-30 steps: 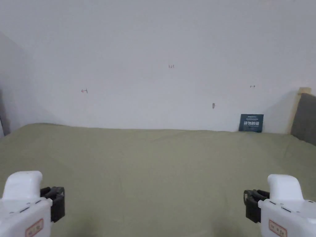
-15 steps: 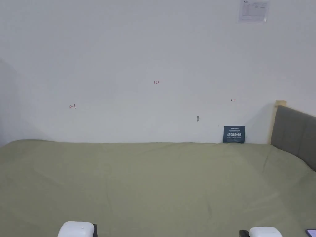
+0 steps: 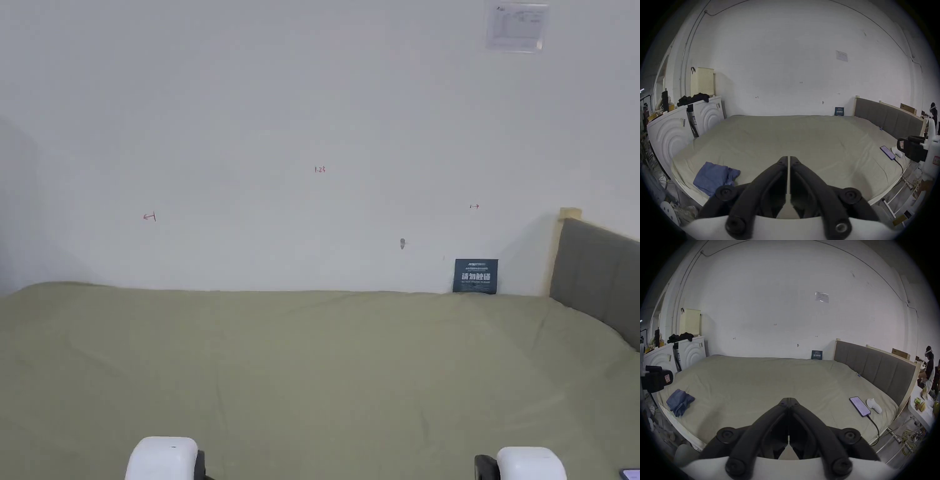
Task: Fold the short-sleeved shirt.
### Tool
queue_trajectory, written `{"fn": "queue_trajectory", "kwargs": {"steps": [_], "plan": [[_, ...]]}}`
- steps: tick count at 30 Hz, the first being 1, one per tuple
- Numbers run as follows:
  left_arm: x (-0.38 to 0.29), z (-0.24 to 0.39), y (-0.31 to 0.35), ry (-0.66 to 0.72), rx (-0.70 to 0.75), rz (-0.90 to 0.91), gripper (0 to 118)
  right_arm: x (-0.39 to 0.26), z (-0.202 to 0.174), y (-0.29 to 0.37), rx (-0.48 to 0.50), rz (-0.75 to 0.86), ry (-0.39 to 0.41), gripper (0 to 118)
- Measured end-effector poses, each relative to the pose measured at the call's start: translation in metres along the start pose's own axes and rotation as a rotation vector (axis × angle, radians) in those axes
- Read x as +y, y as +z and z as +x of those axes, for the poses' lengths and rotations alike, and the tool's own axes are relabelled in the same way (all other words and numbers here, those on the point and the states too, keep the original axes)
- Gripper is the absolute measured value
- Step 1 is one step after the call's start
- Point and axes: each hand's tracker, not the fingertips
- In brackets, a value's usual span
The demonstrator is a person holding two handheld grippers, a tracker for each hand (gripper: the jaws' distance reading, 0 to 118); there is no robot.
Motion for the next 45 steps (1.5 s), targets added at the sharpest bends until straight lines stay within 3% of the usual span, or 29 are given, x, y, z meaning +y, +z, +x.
{"fn": "queue_trajectory", "kwargs": {"steps": [1, 2, 4, 5, 9, 12, 16, 20, 33, 38, 41, 45], "plan": [[0.0, -0.001, 0.0, 0.004, 0.003, -0.001, 15, 0.002, 0.0, -0.001, 0.007, -0.009, -0.003, 10], [-0.001, -0.001, 0.001, 0.007, 0.005, 0.003, 24, 0.001, -0.001, -0.001, 0.0, -0.008, -0.002, 26], [-0.002, -0.002, -0.001, 0.011, 0.006, -0.002, 62, -0.001, -0.002, -0.003, 0.003, -0.013, 0.004, 95], [-0.002, -0.003, -0.001, 0.015, 0.007, -0.009, 82, -0.003, -0.002, -0.002, 0.009, -0.003, 0.005, 107], [0.0, -0.004, 0.0, 0.028, 0.027, -0.012, 89, -0.003, -0.005, 0.002, 0.018, 0.013, 0.023, 107], [0.001, -0.006, 0.001, 0.031, 0.038, -0.001, 102, -0.001, -0.007, 0.004, 0.022, 0.019, 0.039, 107], [0.004, -0.009, 0.007, 0.053, 0.037, 0.043, 104, 0.004, -0.006, 0.008, 0.029, 0.039, 0.026, 107], [0.01, -0.009, 0.014, 0.046, 0.008, 0.083, 113, 0.008, -0.003, 0.012, 0.036, 0.057, 0.004, 107], [0.031, -0.009, 0.028, 0.043, 0.038, 0.124, 114, 0.042, 0.006, 0.029, 0.156, 0.124, -0.11, 107], [0.033, -0.012, 0.032, 0.052, 0.036, 0.131, 114, 0.046, 0.001, 0.031, 0.072, 0.131, -0.051, 107], [0.034, -0.014, 0.033, 0.059, 0.034, 0.138, 114, 0.049, -0.001, 0.031, 0.049, 0.129, -0.096, 107], [0.034, -0.015, 0.033, 0.072, 0.02, 0.128, 114, 0.052, 0.005, 0.029, 0.106, 0.11, -0.212, 107]]}}
